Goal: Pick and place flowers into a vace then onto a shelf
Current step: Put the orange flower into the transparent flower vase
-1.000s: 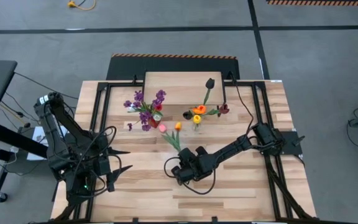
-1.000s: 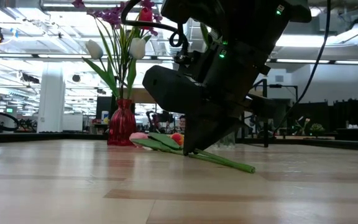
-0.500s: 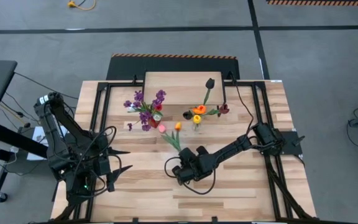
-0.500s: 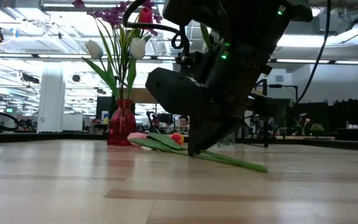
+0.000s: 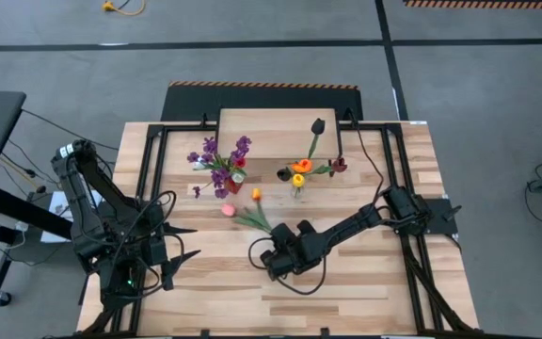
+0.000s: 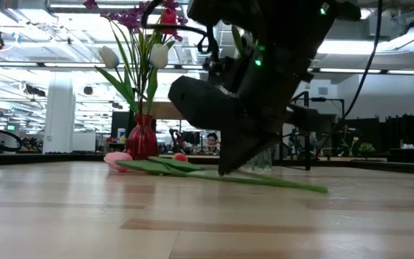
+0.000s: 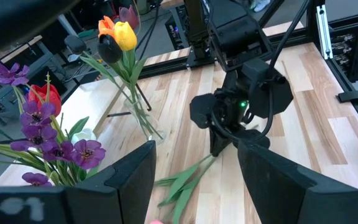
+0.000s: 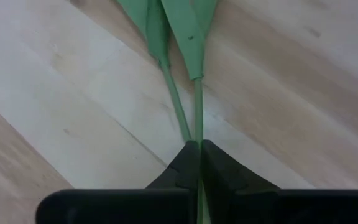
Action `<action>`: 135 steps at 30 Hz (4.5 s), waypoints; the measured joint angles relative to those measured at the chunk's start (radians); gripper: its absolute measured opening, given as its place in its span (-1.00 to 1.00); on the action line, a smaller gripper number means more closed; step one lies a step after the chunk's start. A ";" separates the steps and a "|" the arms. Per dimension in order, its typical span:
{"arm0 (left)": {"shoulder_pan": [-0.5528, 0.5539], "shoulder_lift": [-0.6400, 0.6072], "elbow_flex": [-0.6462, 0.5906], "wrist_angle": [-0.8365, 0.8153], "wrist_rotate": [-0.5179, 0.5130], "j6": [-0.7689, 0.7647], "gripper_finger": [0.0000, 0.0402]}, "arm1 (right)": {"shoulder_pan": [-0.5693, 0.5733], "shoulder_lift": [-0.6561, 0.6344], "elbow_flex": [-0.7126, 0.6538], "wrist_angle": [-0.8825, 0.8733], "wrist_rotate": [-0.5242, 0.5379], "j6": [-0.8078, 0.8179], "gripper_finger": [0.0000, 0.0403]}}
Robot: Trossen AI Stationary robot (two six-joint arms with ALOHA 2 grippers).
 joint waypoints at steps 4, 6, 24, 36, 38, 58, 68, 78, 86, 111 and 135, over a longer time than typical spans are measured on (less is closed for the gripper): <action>0.000 0.000 0.000 0.000 0.000 0.000 0.09 | 0.013 0.000 0.065 -0.088 0.029 0.000 -0.98; 0.000 0.000 0.000 0.000 0.000 0.000 0.09 | 0.023 0.000 0.105 -0.133 0.041 -0.002 -0.99; 0.000 0.000 0.000 0.033 0.071 -0.004 0.09 | 0.253 0.000 0.397 -0.143 -0.081 -0.655 -1.00; 0.000 0.000 0.000 0.075 0.039 0.215 0.09 | 0.448 0.000 0.552 -0.004 0.340 -1.067 -0.98; 0.001 -0.001 0.000 0.132 -0.010 0.275 0.09 | 0.456 -0.001 0.576 0.057 0.419 -1.144 -0.99; 0.170 -0.008 0.000 0.920 0.679 0.923 0.09 | 0.361 -0.037 0.792 0.327 0.097 -1.750 -0.99; 0.188 -0.008 0.000 0.896 0.562 0.884 0.09 | 0.324 -0.258 0.473 0.424 0.076 -1.608 -0.99; 0.188 -0.010 -0.034 0.999 0.573 0.837 0.09 | 0.392 -0.566 -0.361 1.377 0.072 -1.705 -0.99; 0.186 0.012 -0.384 1.672 0.693 0.857 0.09 | 0.430 -0.373 -0.599 2.137 0.055 -1.800 -0.99; 0.255 0.221 -0.612 2.089 0.667 0.878 0.09 | 0.202 -0.161 -0.295 1.731 -0.051 -1.439 -0.99; 0.372 0.223 -0.611 2.195 0.837 0.809 0.09 | 0.194 -0.161 -0.296 1.666 -0.052 -1.402 -0.99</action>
